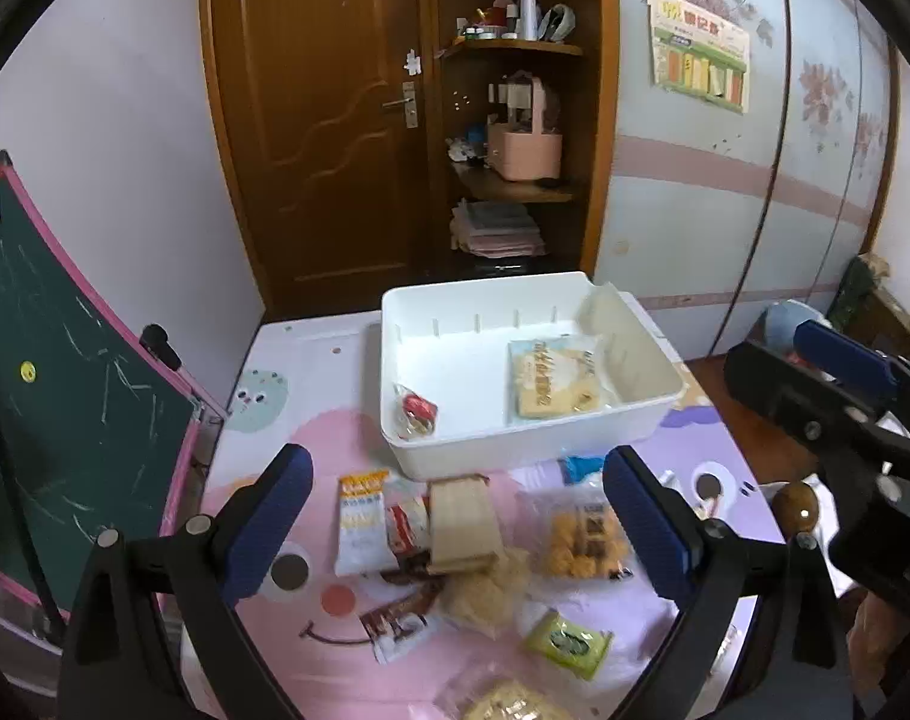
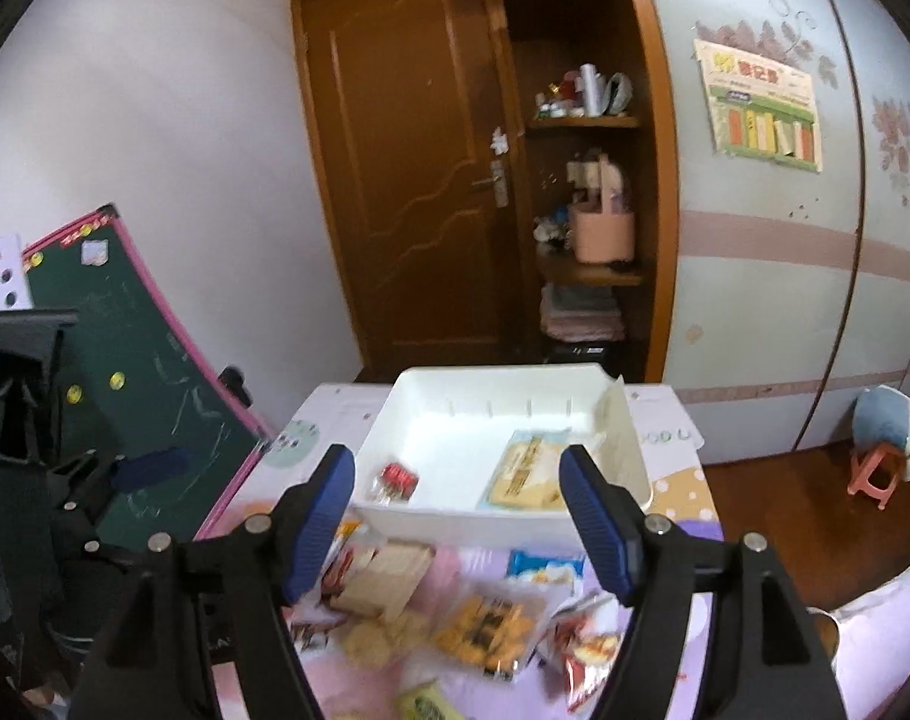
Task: Organize snacks
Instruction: 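Move the left tool back over the snacks toward the clear cracker bag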
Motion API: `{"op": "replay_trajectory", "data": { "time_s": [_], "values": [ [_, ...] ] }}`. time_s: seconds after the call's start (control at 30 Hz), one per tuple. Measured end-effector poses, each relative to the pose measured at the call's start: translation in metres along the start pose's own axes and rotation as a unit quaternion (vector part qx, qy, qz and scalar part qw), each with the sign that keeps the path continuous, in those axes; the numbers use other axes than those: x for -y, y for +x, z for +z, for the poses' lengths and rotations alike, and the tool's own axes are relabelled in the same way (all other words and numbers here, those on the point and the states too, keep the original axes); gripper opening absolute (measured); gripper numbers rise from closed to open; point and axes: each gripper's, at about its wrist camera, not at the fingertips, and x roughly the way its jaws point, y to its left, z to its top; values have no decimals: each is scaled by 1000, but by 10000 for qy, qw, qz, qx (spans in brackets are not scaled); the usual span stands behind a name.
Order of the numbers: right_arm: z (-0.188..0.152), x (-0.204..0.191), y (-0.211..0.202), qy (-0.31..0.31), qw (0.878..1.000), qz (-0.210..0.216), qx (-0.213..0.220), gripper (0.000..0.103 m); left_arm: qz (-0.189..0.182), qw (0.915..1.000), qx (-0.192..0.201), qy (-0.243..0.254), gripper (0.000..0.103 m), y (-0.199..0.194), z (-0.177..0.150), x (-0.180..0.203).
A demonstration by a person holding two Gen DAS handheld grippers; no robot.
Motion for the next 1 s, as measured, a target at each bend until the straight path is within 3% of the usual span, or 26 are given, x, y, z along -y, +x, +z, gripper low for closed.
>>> {"op": "replay_trajectory", "data": {
  "time_s": [0.1, 0.3, 0.47, 0.6, 0.83, 1.0],
  "values": [
    [-10, -5, -12, -208, 9998, -36, -35, 72, -59, 10000, -4, -38, 97, -7, -15, 1],
    [-42, -9, -27, -550, 9982, -163, -154, 72, -417, 9976, -544, -18, 97, -4, -44, 4],
    [-72, 6, -20, -424, 9973, -51, -597, 72, -554, 9948, -846, 138, 97, 10, -73, 11],
    [-101, 23, -14, -413, 9948, -267, -887, 72, -766, 9892, -1249, 47, 97, 28, -101, 7],
    [-150, 68, 12, 165, 9832, -437, -1766, 72, -841, 9789, -1862, -12, 97, 54, -141, -3],
    [-176, 91, 23, 638, 9738, -485, -2128, 72, -996, 9646, -2441, -107, 97, 76, -161, -2]
  ]
}}
